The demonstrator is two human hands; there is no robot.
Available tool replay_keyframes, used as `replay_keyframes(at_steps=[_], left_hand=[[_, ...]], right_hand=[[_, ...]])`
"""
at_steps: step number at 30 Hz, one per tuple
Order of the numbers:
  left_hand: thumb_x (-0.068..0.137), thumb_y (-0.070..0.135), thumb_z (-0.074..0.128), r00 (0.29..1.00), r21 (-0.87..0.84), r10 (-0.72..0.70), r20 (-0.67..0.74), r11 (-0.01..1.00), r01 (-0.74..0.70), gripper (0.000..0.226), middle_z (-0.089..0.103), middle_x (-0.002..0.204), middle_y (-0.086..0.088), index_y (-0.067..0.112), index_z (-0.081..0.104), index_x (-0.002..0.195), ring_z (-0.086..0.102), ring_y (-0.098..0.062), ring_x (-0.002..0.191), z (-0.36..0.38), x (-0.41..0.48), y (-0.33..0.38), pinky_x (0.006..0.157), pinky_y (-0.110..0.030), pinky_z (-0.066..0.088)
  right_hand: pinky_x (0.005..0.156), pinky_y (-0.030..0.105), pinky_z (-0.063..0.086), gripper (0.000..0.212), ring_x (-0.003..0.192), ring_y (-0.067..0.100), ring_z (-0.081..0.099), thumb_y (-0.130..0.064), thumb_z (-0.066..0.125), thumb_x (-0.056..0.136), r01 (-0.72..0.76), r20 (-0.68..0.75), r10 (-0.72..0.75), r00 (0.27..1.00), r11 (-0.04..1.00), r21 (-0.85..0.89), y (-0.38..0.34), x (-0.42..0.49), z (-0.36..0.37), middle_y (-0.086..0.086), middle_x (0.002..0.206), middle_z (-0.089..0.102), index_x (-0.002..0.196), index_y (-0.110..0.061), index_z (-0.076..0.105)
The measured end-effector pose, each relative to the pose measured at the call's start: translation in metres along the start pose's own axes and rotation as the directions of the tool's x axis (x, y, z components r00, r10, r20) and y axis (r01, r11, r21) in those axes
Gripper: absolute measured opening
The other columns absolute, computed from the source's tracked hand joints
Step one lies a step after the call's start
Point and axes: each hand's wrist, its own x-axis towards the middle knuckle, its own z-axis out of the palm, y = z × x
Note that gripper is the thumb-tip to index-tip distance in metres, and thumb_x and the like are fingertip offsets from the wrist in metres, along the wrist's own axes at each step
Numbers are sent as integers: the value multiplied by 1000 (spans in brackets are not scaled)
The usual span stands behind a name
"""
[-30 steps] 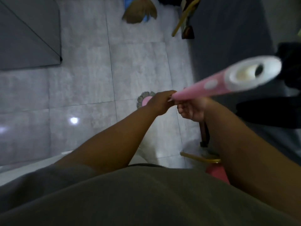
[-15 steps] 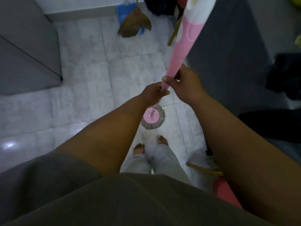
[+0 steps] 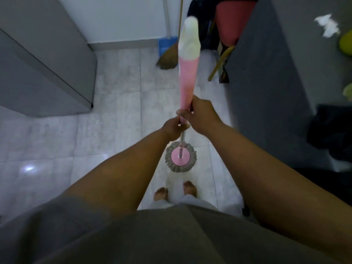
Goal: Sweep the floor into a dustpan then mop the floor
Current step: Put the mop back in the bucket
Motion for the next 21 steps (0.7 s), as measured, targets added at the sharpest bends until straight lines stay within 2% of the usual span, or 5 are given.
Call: replay_keyframes(at_steps=[6,10,16,19,21], left_hand=[[101,34,52,986,-160,22,-164,986,-48,43,56,139,-6,17,50,141,53,-25,126,-27,-28,29,98,-30,41],[99,38,55,940,-234,61,-337,961,-146,33,64,122,-4,19,59,126,58,-22,111,-61,-58,46,86,-27,44],[97,32,59,758,-262,85,-646,909,-325,22,70,103,-12,12,64,105,65,-28,102,-121,-124,56,94,-43,51],[99,28,57,667,-258,74,-741,886,-385,12,72,99,-9,18,63,99,68,-27,98,-149,-155,57,91,-45,54],[99,25,57,604,-255,63,-794,869,-425,7,72,96,-7,22,63,96,70,-22,95,-165,-174,55,89,-42,55]], right_hand=[[82,28,52,42,93,15,61,-39,69,87,171,1,-171,985,985,-22,-50,12,-38,-3,105,65,120,-15,59],[76,14,49,42,86,-2,60,-48,69,84,308,72,-309,948,951,30,-90,27,-62,-18,95,61,114,-19,62],[79,32,57,29,94,24,70,-34,54,99,175,50,-224,973,864,472,-105,50,-40,12,100,72,104,-8,65],[83,37,55,13,95,26,68,-23,58,96,205,198,-265,944,939,278,-105,61,-9,5,97,71,105,-18,65],[87,35,54,28,95,17,66,-26,67,89,276,331,-304,893,952,129,-110,62,14,-1,101,69,116,-27,62]])
